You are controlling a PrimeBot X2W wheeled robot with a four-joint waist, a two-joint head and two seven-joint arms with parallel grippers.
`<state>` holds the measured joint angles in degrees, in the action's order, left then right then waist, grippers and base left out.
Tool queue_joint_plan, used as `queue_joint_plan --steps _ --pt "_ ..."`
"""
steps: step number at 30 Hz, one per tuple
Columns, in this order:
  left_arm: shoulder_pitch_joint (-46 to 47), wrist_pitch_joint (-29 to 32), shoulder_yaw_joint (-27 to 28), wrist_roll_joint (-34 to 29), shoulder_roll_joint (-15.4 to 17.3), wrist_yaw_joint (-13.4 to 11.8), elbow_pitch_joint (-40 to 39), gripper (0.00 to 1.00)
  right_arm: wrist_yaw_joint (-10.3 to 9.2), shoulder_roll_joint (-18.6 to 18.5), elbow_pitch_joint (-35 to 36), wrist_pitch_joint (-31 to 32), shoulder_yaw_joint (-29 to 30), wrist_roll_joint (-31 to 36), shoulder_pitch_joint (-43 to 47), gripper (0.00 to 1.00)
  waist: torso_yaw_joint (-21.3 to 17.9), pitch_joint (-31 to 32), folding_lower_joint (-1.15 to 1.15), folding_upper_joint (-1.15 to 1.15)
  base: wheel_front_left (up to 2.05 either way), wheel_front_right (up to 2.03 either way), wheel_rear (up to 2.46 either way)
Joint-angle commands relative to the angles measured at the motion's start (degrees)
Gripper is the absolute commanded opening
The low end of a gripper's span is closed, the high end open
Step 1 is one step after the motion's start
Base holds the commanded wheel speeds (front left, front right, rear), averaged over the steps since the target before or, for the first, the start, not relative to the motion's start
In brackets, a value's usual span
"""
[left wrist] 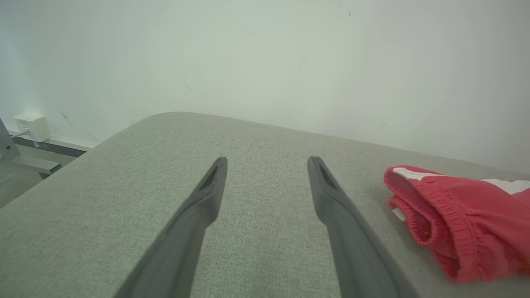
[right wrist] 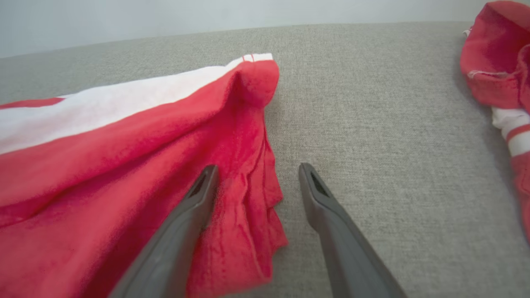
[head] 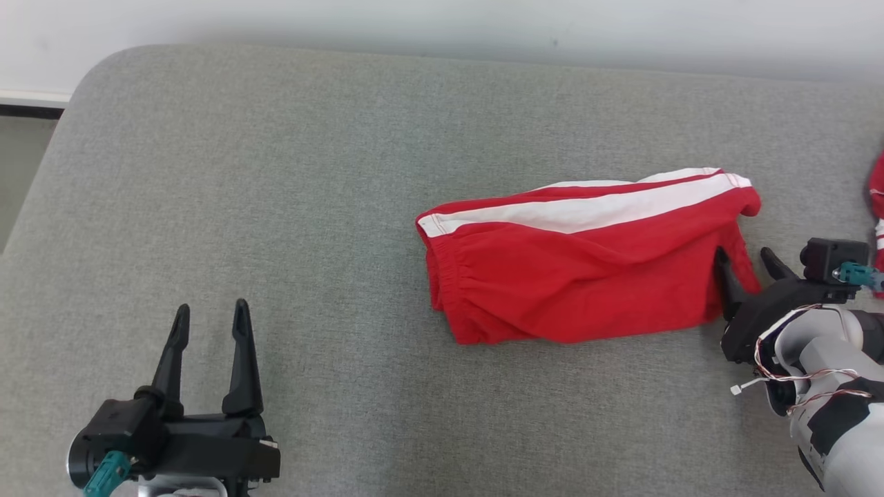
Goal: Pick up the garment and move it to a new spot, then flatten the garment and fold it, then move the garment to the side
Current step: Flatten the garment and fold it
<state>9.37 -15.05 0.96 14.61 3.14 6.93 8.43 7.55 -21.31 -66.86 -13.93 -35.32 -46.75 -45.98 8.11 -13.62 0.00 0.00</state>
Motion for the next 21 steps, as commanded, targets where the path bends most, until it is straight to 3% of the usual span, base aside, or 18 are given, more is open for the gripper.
queue_joint_plan --steps 1,2,3,4,5,12,21 --pt "0.19 -0.15 -0.17 -0.23 -0.21 0.06 0.13 1.00 -0.17 0.30 -0.45 0.38 -0.08 -0.58 -0.38 1.00 0.71 -0.45 0.00 0.00 0.00 0.00 0.00" --pt "0.35 -0.15 -0.29 -0.26 -0.23 0.15 0.26 1.00 -0.17 0.59 -0.49 0.73 -0.49 -0.60 -0.50 0.99 0.89 -0.50 0.00 0.00 0.00 0.00 0.00" --pt "0.45 -0.15 -0.25 -0.25 -0.23 0.22 0.27 1.00 -0.17 0.79 -0.47 1.27 -1.02 -0.60 -0.41 0.85 0.96 -0.54 0.00 0.00 0.00 0.00 0.00" --pt "0.48 -0.15 -0.17 -0.15 -0.23 0.27 0.28 1.00 -0.17 0.94 -0.60 2.15 -1.46 -0.88 -0.09 0.29 0.95 -0.54 0.00 0.00 0.00 0.00 0.00" --pt "0.43 -0.15 -0.17 0.21 -0.26 0.31 0.30 1.00 -0.17 1.06 -0.58 2.77 -1.68 -1.36 0.20 0.00 0.86 -0.49 0.00 0.00 0.00 0.00 0.00" --pt "-0.99 -0.15 -0.48 0.94 -0.26 0.38 0.72 1.00 -0.18 0.06 0.96 1.40 -1.52 -4.48 2.39 0.00 -0.34 1.19 0.00 0.00 0.00 0.00 0.00" --pt "-4.47 -0.15 -0.68 0.06 -0.26 0.58 1.38 1.00 -0.17 -3.82 10.29 -1.07 -0.86 -9.51 12.71 0.00 -3.61 6.43 0.00 0.00 0.00 0.00 0.00"
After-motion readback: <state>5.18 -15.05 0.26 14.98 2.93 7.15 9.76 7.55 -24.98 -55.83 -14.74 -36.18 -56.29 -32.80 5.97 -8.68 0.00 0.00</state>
